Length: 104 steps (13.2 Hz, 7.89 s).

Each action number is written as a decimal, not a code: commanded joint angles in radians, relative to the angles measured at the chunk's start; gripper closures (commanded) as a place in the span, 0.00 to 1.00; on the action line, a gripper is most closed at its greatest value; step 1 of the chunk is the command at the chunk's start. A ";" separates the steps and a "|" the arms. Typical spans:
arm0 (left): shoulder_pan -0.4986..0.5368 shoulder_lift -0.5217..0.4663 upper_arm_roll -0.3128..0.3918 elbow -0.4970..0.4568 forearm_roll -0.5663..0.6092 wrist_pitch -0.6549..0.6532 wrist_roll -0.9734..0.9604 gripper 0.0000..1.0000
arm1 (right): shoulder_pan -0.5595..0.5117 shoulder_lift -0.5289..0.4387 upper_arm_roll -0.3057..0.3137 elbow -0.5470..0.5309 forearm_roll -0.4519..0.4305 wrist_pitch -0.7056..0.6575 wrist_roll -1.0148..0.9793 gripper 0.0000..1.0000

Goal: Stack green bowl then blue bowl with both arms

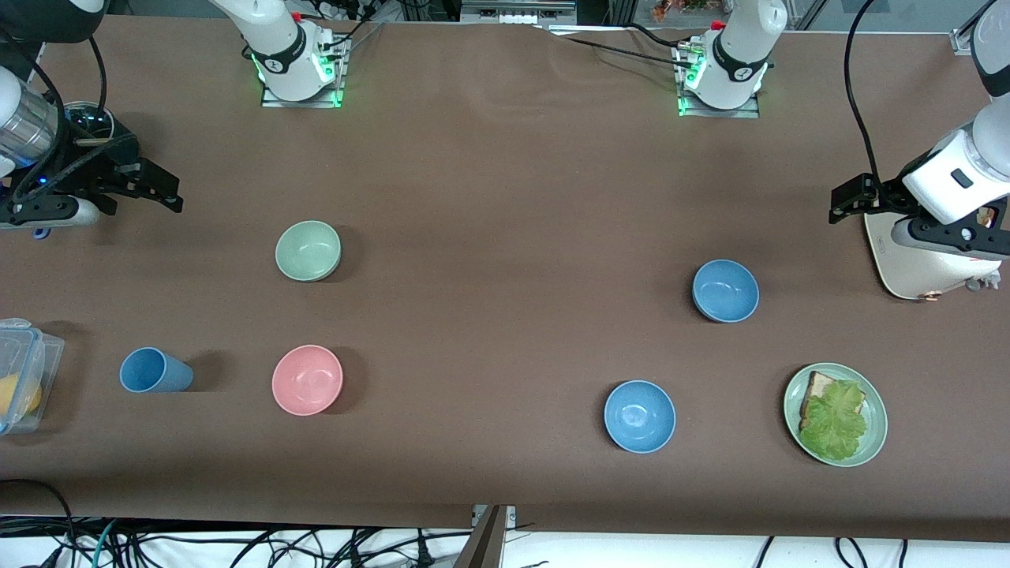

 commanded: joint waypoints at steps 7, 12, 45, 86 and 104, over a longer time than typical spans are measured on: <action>0.004 0.015 0.002 0.031 0.012 -0.023 0.003 0.00 | -0.011 -0.022 0.013 -0.021 -0.015 0.006 -0.012 0.00; 0.004 0.020 0.004 0.031 0.012 -0.023 0.005 0.00 | -0.011 -0.022 0.013 -0.020 -0.013 0.006 -0.010 0.00; 0.004 0.026 0.004 0.031 0.012 -0.022 0.019 0.00 | -0.011 -0.021 0.010 -0.021 -0.009 0.004 -0.008 0.00; 0.006 0.026 0.004 0.032 0.012 -0.022 0.019 0.00 | -0.003 0.218 0.036 -0.673 0.005 0.819 -0.004 0.14; 0.007 0.026 0.004 0.031 0.011 -0.023 0.019 0.00 | 0.182 0.428 0.197 -0.074 0.020 0.438 0.423 1.00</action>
